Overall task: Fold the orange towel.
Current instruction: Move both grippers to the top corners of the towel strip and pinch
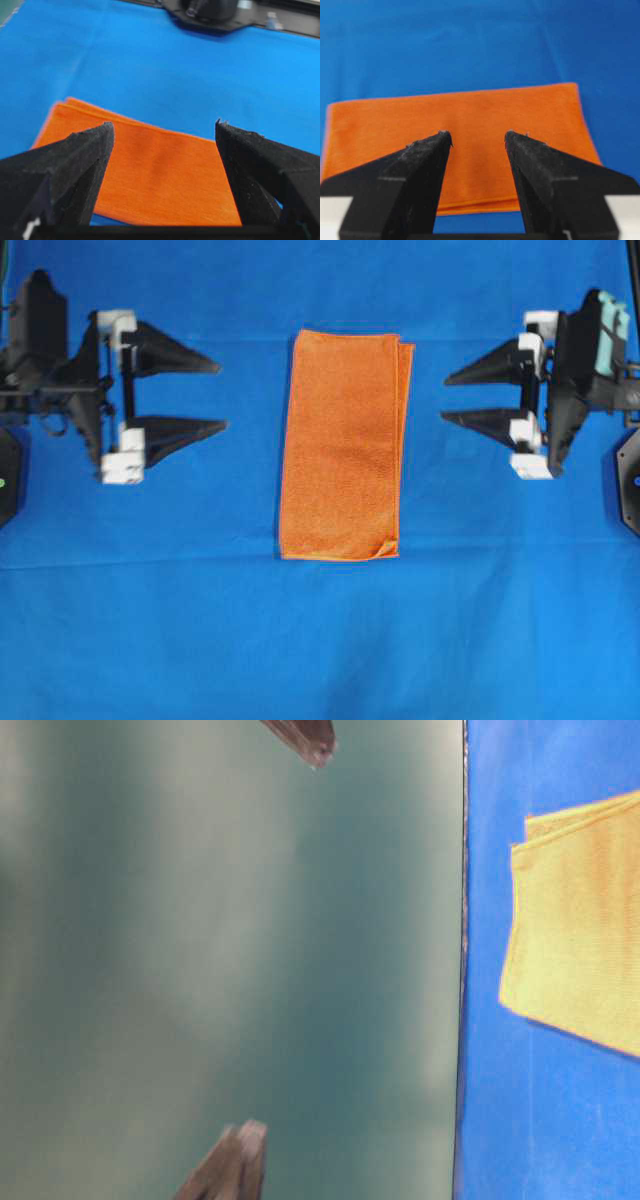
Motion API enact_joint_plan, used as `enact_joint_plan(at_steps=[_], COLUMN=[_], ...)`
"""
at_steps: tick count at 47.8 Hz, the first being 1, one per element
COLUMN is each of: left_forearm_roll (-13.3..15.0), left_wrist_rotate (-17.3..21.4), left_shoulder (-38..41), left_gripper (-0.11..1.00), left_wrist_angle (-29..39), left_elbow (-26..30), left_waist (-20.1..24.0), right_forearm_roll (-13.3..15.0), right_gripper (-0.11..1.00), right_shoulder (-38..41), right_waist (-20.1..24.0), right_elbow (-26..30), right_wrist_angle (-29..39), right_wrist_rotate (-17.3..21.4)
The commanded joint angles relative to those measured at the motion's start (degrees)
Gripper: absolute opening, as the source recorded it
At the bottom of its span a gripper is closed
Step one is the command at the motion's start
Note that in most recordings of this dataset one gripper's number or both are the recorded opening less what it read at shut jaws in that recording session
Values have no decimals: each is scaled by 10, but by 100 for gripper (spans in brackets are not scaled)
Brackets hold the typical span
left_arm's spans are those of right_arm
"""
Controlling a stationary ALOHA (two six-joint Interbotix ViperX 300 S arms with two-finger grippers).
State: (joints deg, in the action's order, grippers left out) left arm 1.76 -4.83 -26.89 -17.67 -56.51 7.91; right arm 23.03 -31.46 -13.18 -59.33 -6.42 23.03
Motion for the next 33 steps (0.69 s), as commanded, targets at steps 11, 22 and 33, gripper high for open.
enact_joint_plan(at_steps=[11, 22, 33], left_forearm_roll=[-1, -1, -1], left_wrist_rotate=[2, 1, 1], left_shoulder=[185, 329, 414], left_gripper=[77, 77, 77], left_wrist_angle=[-26, -62, -69], left_elbow=[85, 146, 189], left_waist=[99, 134, 155], right_forearm_roll=[-4, -3, -4], right_gripper=[55, 55, 55], right_shoulder=[142, 263, 334], right_waist=[-113, -152, -157], right_elbow=[74, 117, 136], right_wrist_angle=[-9, -11, -12], right_wrist_rotate=[0, -1, -1])
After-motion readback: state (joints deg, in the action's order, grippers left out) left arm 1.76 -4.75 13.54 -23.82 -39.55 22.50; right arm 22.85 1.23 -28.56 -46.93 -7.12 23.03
